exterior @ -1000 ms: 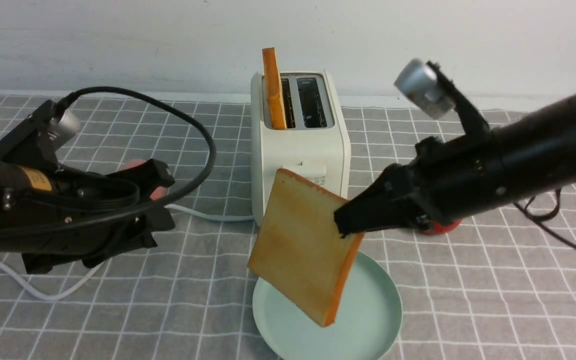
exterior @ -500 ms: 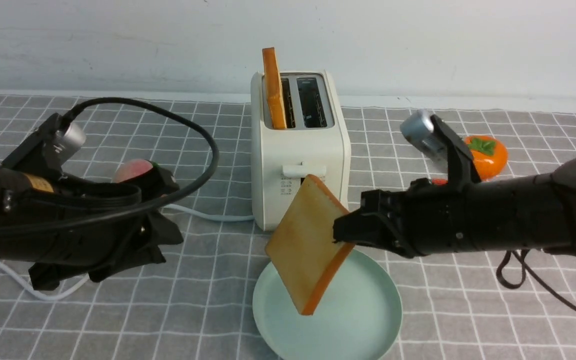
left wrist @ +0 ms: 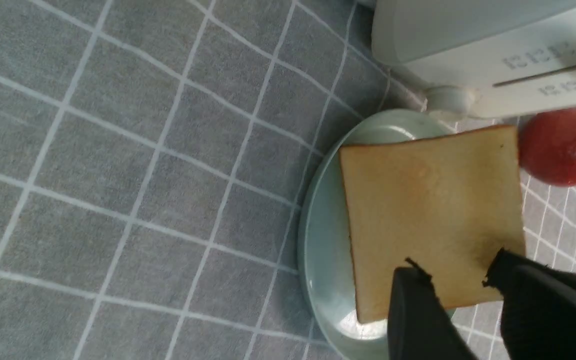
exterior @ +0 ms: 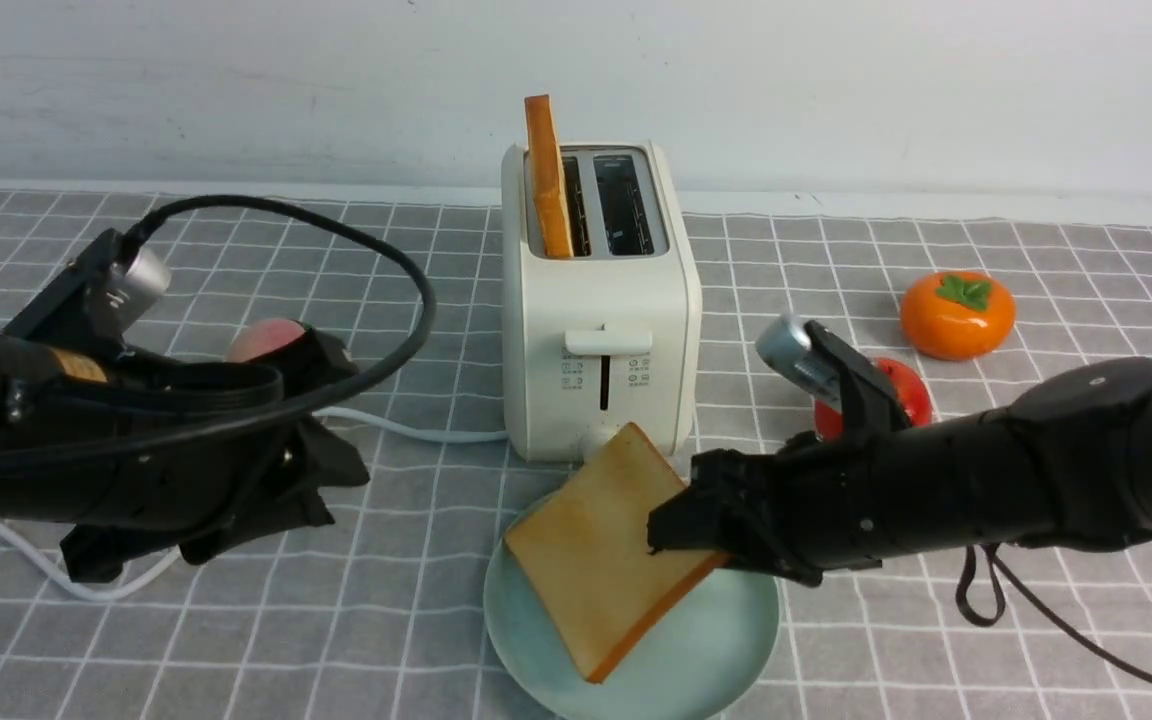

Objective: Take toasted bread from bread machine on grey coffee table place on plate.
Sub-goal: 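Place the held slice of bread on top of the slice on the plate with the right gripper, then reach for a toast slice standing in the toaster with the left gripper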

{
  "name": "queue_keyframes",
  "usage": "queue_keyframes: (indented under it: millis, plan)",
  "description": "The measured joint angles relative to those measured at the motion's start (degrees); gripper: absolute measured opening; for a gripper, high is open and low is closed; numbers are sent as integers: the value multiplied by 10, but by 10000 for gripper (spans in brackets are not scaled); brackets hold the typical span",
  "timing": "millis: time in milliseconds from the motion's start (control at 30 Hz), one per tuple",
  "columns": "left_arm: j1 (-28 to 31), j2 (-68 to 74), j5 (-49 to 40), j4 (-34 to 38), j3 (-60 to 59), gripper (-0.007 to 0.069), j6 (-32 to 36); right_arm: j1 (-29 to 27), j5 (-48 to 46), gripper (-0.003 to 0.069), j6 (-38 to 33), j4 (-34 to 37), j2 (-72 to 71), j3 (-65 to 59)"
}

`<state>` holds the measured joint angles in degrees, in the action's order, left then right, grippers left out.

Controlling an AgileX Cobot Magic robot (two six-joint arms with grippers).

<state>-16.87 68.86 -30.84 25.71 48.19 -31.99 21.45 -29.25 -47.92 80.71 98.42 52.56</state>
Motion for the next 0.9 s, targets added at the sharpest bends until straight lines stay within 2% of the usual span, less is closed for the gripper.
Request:
queue_keyframes:
  millis: [67, 167, 300, 367, 467, 533, 767, 833, 900]
  plan:
    - [0, 0, 20, 0, 0, 259, -1, 0, 10, 470, 0, -8, 0, 0]
    - [0, -5, 97, -3, 2, 283, 7, 0, 31, 577, -4, -46, -13, 0]
    - [0, -9, 127, -18, 36, 304, 44, 0, 32, 619, -19, -77, -48, 0]
    - [0, -5, 121, -37, 88, 311, 92, 0, 32, 622, -24, -102, -90, 0]
    - [0, 16, 84, -65, 187, 316, 148, 0, 20, 608, -12, -128, -144, 0]
    - [0, 46, 24, -93, 272, 319, 169, 0, -8, 589, 21, -159, -185, 0]
    - [-15, 177, -158, -159, 508, 319, 173, 0, -126, 578, 155, -283, -247, -29]
    - [-31, 201, -180, -173, 541, 321, 173, 0, -140, 576, 171, -302, -252, -36]
    - [-76, 256, -210, -219, 597, 326, 158, 0, -158, 576, 188, -326, -258, -53]
